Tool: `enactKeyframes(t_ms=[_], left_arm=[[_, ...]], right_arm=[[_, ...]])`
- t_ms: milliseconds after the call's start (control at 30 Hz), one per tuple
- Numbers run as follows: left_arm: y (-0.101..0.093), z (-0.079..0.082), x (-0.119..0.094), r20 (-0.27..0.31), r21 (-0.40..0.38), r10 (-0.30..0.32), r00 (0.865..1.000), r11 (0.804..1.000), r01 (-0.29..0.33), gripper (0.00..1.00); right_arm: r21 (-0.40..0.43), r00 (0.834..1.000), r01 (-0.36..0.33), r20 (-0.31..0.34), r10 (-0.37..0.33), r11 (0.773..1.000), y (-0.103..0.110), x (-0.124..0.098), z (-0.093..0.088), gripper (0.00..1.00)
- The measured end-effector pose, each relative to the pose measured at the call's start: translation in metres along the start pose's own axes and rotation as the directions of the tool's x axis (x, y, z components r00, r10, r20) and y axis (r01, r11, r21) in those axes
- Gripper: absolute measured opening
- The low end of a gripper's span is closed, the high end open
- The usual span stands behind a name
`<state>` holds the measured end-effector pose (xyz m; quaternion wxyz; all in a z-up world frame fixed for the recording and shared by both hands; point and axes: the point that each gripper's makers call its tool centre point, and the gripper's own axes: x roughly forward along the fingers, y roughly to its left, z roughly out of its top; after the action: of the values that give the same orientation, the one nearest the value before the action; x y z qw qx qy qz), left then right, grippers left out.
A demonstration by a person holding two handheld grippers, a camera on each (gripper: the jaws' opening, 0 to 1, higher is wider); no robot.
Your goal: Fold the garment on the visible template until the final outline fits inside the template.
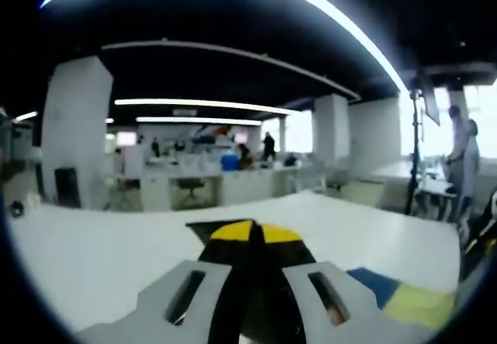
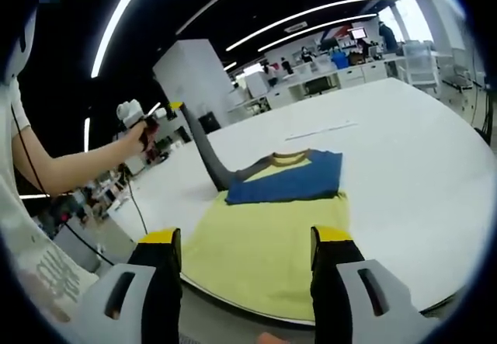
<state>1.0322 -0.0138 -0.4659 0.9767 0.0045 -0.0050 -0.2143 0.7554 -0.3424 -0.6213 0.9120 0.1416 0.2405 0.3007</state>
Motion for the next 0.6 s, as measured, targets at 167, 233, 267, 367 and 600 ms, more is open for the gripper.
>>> enactKeyframes(t_ms=[167,233,267,367,600], left_arm=[[-0.034,0.001,0.015,0.001,0.015,-0.094,0.996,0.996,0.094,0.00],[-0.046,-0.001,0.020,-0.005,0.025,-0.123,0.992,0.992,0.123,0.00],[-0.055,-0.002,0.024,-0.012,0.035,-0.147,0.989,0.988,0.147,0.00],[-0.073,-0.006,0.033,-0.016,0.028,-0.188,0.982,0.982,0.188,0.00],[-0.121,-0.019,0.054,-0.039,0.038,-0.281,0.959,0.959,0.282,0.00]], right_arm=[[0.006,1.000,-0.001,0.000,0.001,1.000,0.000,0.001,-0.001,0.67],[0.008,1.000,-0.002,0.001,0.002,1.000,0.000,0.001,-0.001,0.67],[0.009,1.000,-0.003,0.000,0.003,1.000,-0.001,0.001,-0.002,0.67],[0.012,1.000,-0.003,0.003,0.003,1.000,-0.001,0.001,-0.002,0.67],[0.023,1.000,0.013,0.011,-0.013,1.000,-0.007,-0.005,-0.002,0.67]])
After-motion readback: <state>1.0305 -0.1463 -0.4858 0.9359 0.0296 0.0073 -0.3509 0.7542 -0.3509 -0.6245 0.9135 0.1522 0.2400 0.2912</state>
